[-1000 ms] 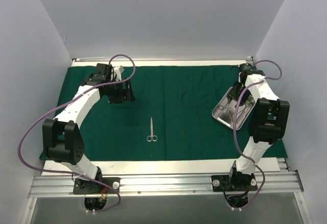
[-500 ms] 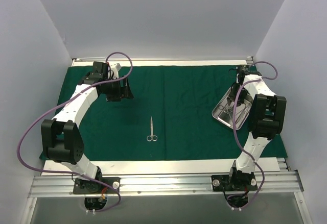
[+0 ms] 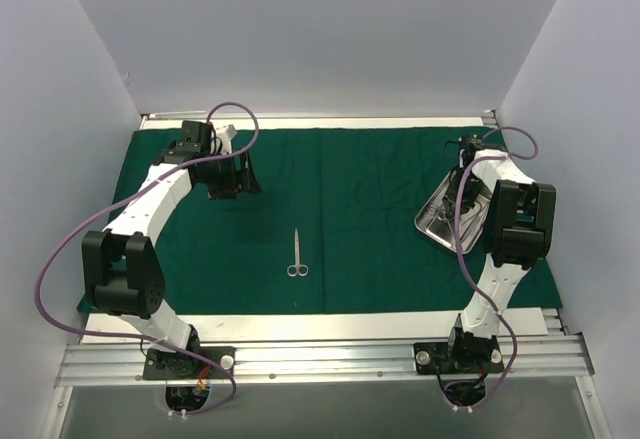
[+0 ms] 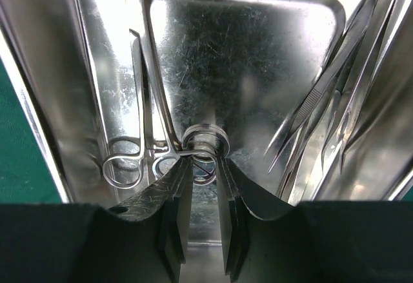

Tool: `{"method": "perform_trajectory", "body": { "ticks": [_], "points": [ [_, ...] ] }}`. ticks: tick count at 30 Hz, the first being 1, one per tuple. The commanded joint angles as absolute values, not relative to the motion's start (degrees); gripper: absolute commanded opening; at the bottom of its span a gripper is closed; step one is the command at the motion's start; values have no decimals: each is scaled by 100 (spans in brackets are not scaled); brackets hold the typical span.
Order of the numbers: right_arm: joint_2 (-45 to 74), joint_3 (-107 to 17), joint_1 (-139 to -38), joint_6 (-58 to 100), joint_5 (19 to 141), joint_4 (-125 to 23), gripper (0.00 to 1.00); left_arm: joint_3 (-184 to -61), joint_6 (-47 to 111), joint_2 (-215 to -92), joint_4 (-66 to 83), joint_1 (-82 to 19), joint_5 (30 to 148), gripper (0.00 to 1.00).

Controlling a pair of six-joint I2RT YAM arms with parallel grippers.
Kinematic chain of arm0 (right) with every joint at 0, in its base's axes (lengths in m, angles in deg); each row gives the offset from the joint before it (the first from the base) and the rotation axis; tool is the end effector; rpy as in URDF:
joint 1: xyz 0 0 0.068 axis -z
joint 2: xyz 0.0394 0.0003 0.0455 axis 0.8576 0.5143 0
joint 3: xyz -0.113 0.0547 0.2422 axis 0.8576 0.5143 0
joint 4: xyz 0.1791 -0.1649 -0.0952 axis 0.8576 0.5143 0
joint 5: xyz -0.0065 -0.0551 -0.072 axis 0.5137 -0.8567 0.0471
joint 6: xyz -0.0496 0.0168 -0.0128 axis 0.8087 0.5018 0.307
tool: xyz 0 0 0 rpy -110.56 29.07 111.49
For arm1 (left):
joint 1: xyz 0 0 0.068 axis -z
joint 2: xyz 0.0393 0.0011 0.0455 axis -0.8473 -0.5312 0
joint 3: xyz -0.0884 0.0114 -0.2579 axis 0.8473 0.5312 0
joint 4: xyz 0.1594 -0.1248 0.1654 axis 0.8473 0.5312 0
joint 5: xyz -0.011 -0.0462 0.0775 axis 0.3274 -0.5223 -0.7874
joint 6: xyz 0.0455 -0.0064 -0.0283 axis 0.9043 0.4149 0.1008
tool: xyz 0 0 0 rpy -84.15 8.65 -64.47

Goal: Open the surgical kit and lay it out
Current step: Pick up the medical item from the container.

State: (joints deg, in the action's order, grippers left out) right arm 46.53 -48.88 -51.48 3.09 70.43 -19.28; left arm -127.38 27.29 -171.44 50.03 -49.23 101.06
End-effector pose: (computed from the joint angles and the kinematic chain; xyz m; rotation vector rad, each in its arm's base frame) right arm 0.4022 -0.0545 0.1710 0.7650 2.6072 0.0484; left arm 0.3435 -0.0652 0.2743 -0.0301 2.5745 -0.6233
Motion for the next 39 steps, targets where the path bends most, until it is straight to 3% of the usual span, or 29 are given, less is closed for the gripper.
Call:
{"method": "perform_trajectory", "body": {
  "ticks": [1, 19, 26, 30, 31, 39],
  "points": [
    [4736, -4771, -5140, 396, 6841, -1831, 22, -13028, 2737, -17166, 4924, -4974, 10256, 82],
    [4279, -4455, -5131, 668, 6726, -1813, 24, -13090, 2640, -17245, 4907, -5001, 10397, 82],
    [4683, -4419, -5131, 668, 7060, -2042, 24, -13178, 2622, -17307, 4933, -5001, 10432, 82],
    [4868, -4542, -5131, 747, 7149, -2060, 13, -13222, 2596, -17307, 4977, -5001, 10475, 82],
    [4850, -4638, -5140, 773, 7149, -2008, 1, -13222, 2587, -17280, 4977, -5001, 10502, 82],
    [3770, -4709, -5131, 967, 7104, -1560, 0, -13257, 2359, -17131, 4924, -4939, 10757, 81]
  ]
}}
